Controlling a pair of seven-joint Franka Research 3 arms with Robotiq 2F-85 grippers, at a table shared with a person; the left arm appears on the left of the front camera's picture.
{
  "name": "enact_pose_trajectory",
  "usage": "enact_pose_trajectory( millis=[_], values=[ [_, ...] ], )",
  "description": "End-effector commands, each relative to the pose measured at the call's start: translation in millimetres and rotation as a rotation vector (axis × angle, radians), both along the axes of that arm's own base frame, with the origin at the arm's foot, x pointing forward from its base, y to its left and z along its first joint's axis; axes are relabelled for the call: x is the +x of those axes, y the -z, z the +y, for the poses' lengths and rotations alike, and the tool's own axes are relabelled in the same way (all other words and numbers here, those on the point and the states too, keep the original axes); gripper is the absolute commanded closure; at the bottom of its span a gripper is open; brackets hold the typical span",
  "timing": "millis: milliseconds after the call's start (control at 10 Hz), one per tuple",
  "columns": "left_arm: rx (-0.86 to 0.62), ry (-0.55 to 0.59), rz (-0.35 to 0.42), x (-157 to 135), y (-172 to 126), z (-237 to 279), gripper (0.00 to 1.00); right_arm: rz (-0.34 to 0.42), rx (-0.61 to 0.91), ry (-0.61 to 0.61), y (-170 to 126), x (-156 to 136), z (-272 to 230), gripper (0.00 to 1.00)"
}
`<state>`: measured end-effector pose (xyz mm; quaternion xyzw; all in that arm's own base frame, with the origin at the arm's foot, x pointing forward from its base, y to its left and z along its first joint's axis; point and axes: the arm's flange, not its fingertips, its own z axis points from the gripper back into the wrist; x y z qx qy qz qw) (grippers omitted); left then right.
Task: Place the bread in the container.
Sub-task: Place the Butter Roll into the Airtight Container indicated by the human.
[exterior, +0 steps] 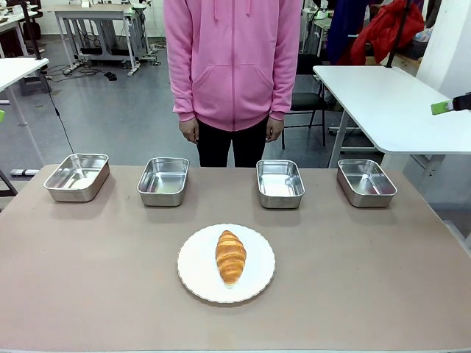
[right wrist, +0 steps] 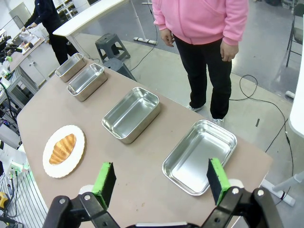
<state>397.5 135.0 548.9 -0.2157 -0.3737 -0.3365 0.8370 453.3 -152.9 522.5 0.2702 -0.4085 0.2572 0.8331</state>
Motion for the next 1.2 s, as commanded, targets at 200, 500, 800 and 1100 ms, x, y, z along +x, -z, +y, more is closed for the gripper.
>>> enact_pose_trajectory(
  millis=[200,500,800,1100],
  values=[
    [0.001,0.002,-0.004,-0.3,-0.3,-0.1,0.0,-0.003,0.003,-0.003,-0.4,0.6,1.3,0.0],
    [0.001,0.002,-0.004,-0.3,-0.3,-0.1,0.0,-0.003,0.003,-0.003,-0.4,0.6,1.3,0.0],
    [0.001,0.002,-0.004,-0.3,-0.3,-0.1,0.0,-0.003,0.003,-0.003,-0.4,0.6,1.3,0.0],
    [0.001,0.002,-0.004,-0.3,-0.3,-0.1,0.0,-0.003,0.003,-0.003,-0.4,0.6,1.3,0.0]
  ],
)
